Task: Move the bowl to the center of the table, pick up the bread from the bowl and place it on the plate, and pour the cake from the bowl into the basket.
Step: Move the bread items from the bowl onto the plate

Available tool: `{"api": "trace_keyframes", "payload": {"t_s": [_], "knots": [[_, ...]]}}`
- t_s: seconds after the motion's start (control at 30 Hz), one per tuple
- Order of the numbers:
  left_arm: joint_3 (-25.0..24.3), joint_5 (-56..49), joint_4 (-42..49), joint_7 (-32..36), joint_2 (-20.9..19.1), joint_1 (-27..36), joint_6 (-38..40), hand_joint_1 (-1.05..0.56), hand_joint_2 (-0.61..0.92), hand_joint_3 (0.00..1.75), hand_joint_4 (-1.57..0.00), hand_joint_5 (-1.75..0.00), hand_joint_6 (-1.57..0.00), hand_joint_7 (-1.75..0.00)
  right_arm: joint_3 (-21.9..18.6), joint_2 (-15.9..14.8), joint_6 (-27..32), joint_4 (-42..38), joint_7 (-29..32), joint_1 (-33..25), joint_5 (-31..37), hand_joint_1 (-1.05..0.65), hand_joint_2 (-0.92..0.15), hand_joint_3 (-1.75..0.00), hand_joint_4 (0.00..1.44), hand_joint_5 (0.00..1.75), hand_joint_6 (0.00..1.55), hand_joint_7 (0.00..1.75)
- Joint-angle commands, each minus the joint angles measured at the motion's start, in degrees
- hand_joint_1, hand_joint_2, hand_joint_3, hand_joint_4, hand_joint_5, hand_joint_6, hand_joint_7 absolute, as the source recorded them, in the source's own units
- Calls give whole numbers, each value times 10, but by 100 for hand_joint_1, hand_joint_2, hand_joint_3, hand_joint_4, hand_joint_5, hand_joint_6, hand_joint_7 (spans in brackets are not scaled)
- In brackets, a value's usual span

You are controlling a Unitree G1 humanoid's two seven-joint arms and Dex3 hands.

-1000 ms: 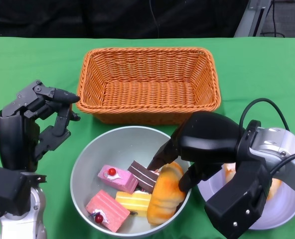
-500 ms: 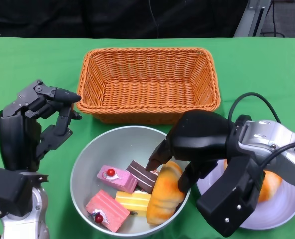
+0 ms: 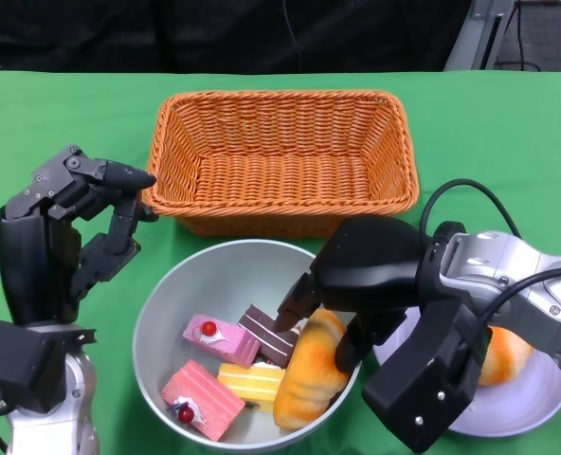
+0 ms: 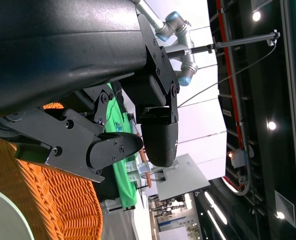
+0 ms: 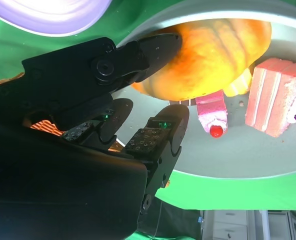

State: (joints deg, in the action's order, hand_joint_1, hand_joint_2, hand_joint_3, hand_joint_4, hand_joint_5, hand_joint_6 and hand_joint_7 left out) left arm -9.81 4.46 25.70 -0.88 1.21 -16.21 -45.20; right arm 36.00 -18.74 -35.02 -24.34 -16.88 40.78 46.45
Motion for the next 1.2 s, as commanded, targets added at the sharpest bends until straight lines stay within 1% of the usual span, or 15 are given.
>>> {"api": "trace_keyframes", "payload": {"t_s": [0.03, 0.23, 0.37, 0.67, 1.1, 1.17, 1.2], "knots": [[-2, -4, -11, 13, 0, 7, 2, -10, 80, 67, -86, -145, -88, -102, 14, 5, 0, -10, 1, 4, 12, -78, -84, 0, 87, 3, 74, 0], [-1, -2, -11, 12, 0, 7, -1, -10, 79, 67, -85, -145, -88, -103, 29, 12, 3, -22, -2, 8, 13, -77, -82, 0, 87, 3, 74, 0], [1, 2, -13, 10, 1, 9, -1, -10, 79, 67, -85, -146, -87, -103, 40, 17, 17, -22, -11, 11, 24, -76, -83, -1, 86, 3, 73, 0], [3, 0, -19, 15, 5, 10, -1, -9, 79, 67, -85, -146, -88, -101, 61, 21, 13, -34, -14, 20, 36, -78, -86, -1, 86, 3, 74, 0], [5, 6, -22, 10, 5, 12, 0, -9, 80, 66, -85, -147, -88, -101, 70, 27, 10, -43, -7, 24, 44, -81, -88, 0, 87, 4, 73, 0], [5, 1, -24, 13, 6, 14, -2, -10, 80, 66, -84, -146, -88, -101, 72, 32, 11, -46, 4, 20, 49, -78, -86, 0, 87, 4, 73, 0], [5, 1, -26, 14, 7, 15, -2, -10, 80, 66, -84, -146, -88, -101, 73, 34, 11, -48, 9, 19, 52, -71, -87, 0, 87, 5, 73, 0]]}}
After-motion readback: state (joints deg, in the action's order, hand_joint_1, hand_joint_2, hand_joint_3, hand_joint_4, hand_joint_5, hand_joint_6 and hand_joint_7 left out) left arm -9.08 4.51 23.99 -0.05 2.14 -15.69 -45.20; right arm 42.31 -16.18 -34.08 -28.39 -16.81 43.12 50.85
